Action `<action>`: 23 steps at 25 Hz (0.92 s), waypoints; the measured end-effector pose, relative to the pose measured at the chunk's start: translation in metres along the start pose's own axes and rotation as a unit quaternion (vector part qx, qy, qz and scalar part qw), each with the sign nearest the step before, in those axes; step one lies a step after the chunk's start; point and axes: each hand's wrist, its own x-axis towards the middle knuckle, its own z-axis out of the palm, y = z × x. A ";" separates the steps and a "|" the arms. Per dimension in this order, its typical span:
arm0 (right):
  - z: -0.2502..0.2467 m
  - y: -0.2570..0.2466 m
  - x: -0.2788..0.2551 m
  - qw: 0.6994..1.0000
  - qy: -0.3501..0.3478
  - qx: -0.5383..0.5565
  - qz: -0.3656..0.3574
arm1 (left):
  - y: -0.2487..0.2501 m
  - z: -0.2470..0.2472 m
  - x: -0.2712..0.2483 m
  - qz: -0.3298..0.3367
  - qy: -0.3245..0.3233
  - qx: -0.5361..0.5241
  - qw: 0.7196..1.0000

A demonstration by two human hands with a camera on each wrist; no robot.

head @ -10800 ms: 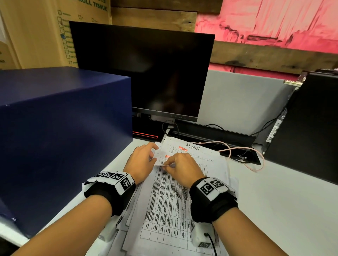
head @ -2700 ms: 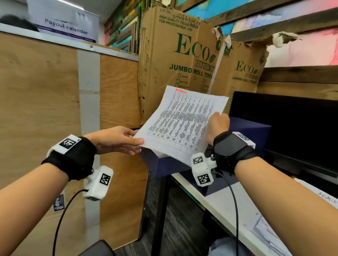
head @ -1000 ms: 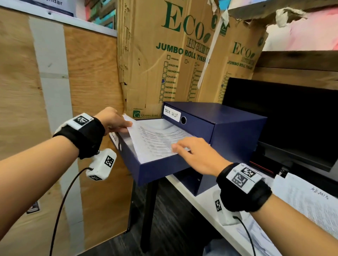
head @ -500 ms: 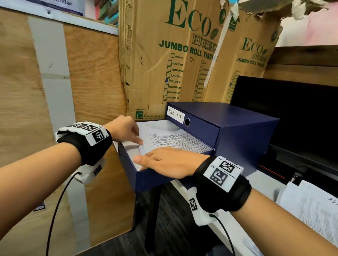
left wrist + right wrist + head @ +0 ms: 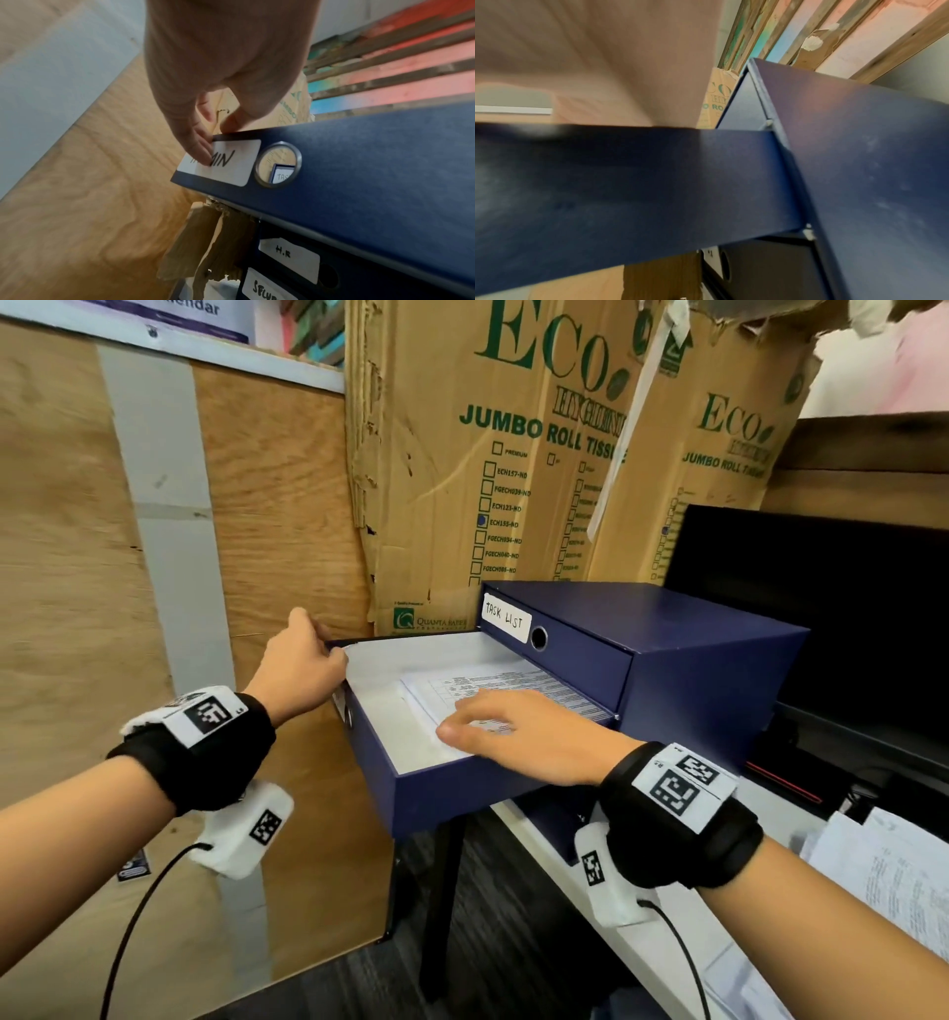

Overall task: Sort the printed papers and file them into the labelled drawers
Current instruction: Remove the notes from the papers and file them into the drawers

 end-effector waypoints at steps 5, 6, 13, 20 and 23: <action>-0.008 0.013 -0.011 0.992 0.068 -0.089 -0.056 | -0.004 -0.001 -0.006 -0.114 0.017 -0.242 0.963; -0.012 0.016 -0.012 0.984 0.103 -0.129 -0.072 | -0.002 0.003 -0.007 -0.119 0.009 -0.279 0.953; -0.045 0.032 -0.035 0.907 0.191 -0.366 0.077 | 0.019 0.061 -0.006 -0.072 -0.072 -0.257 0.961; -0.056 0.062 -0.050 0.956 0.216 -0.168 0.108 | 0.067 0.140 -0.001 -0.076 -0.200 -0.328 0.920; -0.052 0.065 -0.049 0.952 0.216 -0.191 0.102 | 0.077 0.164 0.004 -0.086 -0.228 -0.334 0.911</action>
